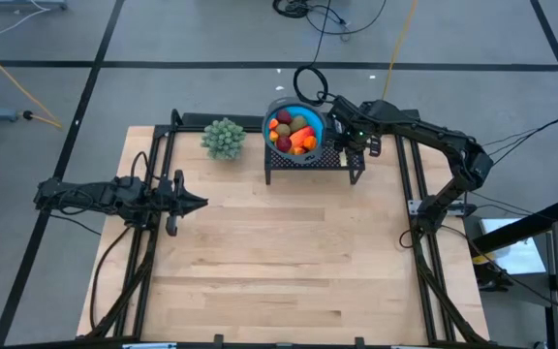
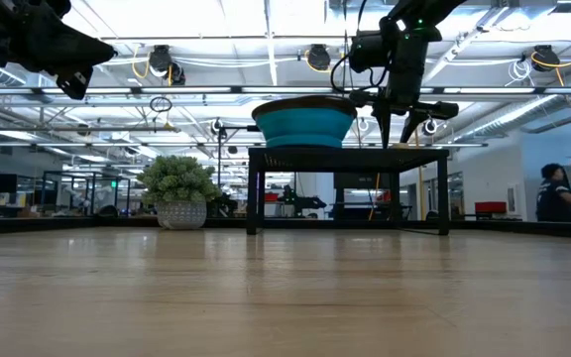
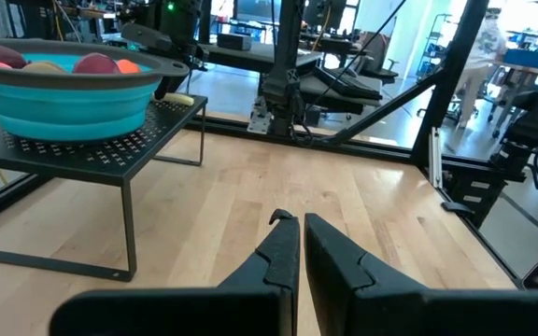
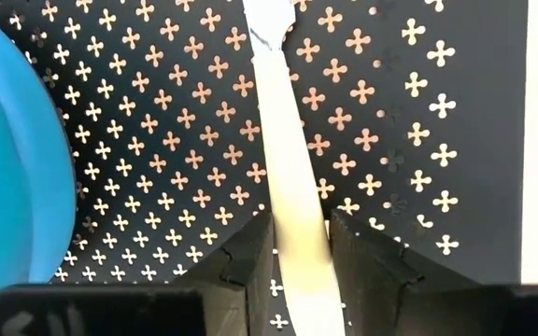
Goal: Pick & Place Fruit
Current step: Put the yellow knife on the shelf
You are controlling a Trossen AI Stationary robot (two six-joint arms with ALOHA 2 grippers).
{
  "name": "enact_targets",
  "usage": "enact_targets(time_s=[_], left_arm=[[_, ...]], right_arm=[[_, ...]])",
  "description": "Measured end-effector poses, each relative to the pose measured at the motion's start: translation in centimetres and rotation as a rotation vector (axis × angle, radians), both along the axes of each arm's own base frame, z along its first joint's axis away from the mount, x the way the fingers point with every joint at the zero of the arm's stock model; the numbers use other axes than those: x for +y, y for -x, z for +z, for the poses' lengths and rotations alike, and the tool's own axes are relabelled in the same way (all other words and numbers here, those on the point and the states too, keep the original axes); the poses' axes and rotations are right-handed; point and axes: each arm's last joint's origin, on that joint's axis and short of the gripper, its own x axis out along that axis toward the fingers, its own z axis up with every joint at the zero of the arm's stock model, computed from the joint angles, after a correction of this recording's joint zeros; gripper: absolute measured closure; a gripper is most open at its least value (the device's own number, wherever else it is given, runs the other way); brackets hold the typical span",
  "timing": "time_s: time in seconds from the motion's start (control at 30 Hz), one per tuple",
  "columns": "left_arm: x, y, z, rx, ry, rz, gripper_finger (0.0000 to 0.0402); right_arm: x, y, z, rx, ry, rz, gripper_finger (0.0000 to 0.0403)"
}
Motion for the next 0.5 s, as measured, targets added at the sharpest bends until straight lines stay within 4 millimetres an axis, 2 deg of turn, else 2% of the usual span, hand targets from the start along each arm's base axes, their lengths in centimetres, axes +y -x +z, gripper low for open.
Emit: enact_targets(time_s=[0.5], left_arm=[[0.00, 0.00, 0.00, 0.000, 0.000, 0.000, 0.0382]], right_arm=[[0.01, 0.00, 0.00, 0.000, -0.001, 0.008, 0.0303]])
